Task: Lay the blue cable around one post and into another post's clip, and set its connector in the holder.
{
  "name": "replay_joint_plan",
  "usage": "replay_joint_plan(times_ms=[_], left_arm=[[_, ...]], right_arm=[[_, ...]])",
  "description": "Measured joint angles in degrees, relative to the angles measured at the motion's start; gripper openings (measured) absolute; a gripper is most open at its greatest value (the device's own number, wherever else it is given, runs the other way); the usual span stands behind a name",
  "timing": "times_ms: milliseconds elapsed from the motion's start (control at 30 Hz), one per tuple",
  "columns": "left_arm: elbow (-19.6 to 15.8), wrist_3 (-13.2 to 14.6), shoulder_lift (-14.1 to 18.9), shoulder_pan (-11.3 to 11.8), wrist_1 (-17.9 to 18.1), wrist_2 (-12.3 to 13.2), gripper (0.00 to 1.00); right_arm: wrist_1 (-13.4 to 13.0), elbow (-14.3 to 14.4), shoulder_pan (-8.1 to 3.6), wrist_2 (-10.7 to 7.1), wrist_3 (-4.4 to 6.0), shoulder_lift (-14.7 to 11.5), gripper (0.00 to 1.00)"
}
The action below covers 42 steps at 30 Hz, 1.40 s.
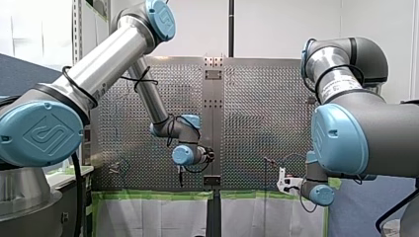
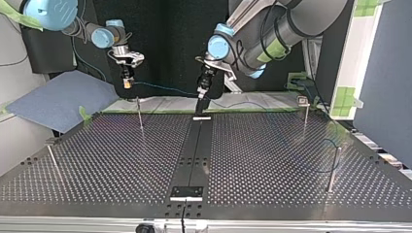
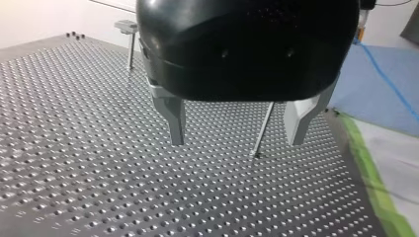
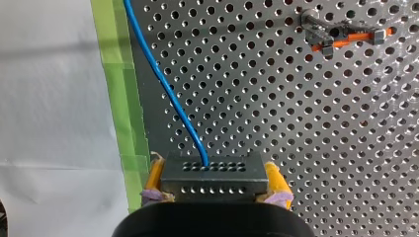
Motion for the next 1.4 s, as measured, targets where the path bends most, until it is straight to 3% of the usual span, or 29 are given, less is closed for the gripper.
replay_joint_plan(times_ms=[200,433,633,1133,1400], left_arm=[[0.3,0.0,-0.4,0.1,3.1,0.0,1.00],[2.8,1.4,-2.9,-0.2,5.1,-1.0,1.00],[4.7,0.7,-5.8,-0.6,6.8,-1.1,1.00],[6.1,1.0,-13.7,-0.8,7.3,-1.1,1.00],[7.7,1.1,-15.2,-0.9,6.1,-1.1,1.00]], right_arm=[[0.0,0.0,-0.01,-0.01,0.00,0.0,0.00],[0.0,0.0,0.00,-0.03,0.00,0.0,0.00],[0.0,0.0,-0.02,-0.03,0.00,0.0,0.00],[0.0,-0.1,-0.01,-0.04,-0.25,0.0,0.00],[0.0,-0.1,-0.02,-0.04,-0.22,0.0,0.00]])
